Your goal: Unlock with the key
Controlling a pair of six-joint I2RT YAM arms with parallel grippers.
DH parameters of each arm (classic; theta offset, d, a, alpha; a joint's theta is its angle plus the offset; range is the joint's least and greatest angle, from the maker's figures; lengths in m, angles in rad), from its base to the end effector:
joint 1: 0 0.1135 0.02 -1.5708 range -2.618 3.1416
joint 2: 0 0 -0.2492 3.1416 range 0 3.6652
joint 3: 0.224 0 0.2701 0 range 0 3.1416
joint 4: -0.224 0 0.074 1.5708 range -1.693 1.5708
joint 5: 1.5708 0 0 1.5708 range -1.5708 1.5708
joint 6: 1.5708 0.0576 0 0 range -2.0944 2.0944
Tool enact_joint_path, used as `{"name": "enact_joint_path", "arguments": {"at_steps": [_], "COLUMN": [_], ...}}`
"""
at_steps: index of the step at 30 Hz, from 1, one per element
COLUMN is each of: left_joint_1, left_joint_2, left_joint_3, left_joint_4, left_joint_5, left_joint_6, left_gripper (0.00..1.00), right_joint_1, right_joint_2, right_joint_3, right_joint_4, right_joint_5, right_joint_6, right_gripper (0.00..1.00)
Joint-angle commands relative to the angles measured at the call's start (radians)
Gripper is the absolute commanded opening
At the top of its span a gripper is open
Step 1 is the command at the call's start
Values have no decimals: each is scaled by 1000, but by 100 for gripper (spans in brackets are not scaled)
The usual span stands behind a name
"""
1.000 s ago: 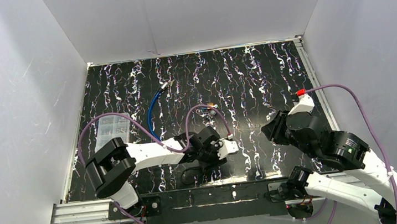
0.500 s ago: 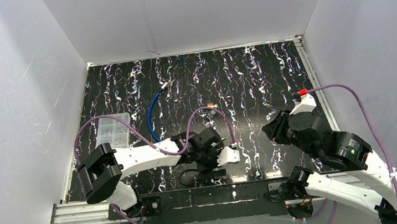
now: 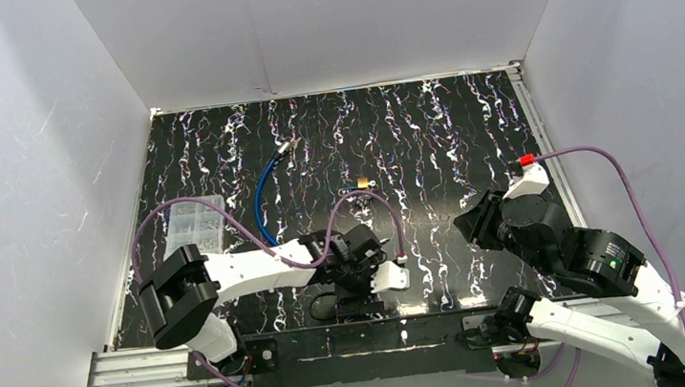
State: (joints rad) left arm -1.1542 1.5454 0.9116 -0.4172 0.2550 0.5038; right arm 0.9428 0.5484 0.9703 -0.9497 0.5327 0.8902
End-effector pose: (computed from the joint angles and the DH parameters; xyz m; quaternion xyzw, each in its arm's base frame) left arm 0.1186 -0.3039 0.1424 0.7288 0.6235 -0.1979 0.2023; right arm 0.1000 0.0879 0.3437 0.1091 0.8397 0.2425 0.4736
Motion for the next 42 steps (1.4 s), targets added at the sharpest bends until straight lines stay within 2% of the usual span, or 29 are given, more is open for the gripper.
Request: {"name": "enact_joint_path", "arguments": {"at_steps": [1,6,9,16,18,21,23,27,31,34,37,42], "left_joint_1": [1,-1,-3,-3,-3,3,20,20,-32,-66,-99,-126], "left_joint_2": [22,47,62,36,20,-29,-103,-260,-386,-474,-508,-525], "left_joint_3": [-20,-62,-62,-98,-58,79,192,423,582,630,655,658], "left_joint_4": [20,89,107,83,-8,-231,-362,-519,-566,-575,-604,-633], "left_joint_5": [1,-6,-6,-32,-35,-67,-56,-24,-47,-50,-86,-134], "left_joint_6": [-55,-110,-105,54,121,211,270,411,591,815,992,1157], "left_gripper": [83,79,73,36,21,10,7,4,3,1,0,0], "right_joint_1": [-2,-3,-3,-2,-3,-3,-4,-5,-20,-54,-99,-131], "right_joint_2": [-12,-19,-22,-25,-24,-27,-26,-8,52,115,190,268], "right_joint_3": [10,12,16,15,12,6,4,26,97,193,310,411], "right_joint_4": [7,-1,-8,-6,12,56,106,234,356,392,411,474], "right_joint_5": [37,49,54,50,39,14,-9,-87,-224,-350,-569,-838], "right_joint_6": [8,9,10,8,-1,-20,-48,-141,-261,-332,-379,-375], "right_gripper": [36,36,36,36,37,38,39,42,44,46,47,51]}}
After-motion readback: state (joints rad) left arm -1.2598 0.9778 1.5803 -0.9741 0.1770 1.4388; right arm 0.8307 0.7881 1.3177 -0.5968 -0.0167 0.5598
